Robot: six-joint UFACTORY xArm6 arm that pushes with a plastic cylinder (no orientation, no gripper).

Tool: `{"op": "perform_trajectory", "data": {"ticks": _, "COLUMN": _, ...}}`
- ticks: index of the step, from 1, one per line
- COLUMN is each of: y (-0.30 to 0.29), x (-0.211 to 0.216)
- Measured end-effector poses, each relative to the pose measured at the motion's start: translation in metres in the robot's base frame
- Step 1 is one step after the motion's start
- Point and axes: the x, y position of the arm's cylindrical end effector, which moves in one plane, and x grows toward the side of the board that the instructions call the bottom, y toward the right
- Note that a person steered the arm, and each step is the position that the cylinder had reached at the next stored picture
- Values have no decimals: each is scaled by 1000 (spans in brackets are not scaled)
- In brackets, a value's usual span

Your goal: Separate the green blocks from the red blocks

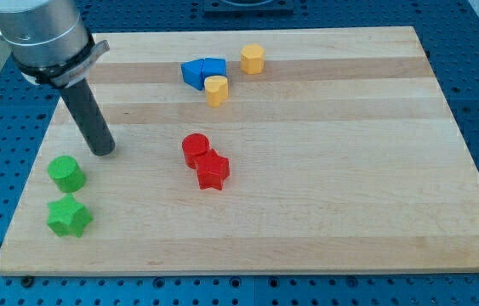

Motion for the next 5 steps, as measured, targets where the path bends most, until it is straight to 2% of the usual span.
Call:
{"op": "perform_trajectory", "data": {"ticks": 1, "y": -32, "x": 0}}
{"op": "perform_trajectory", "data": {"ticks": 2, "y": -34, "x": 0}}
{"op": "perform_trajectory", "data": {"ticks": 5, "y": -43, "x": 47}}
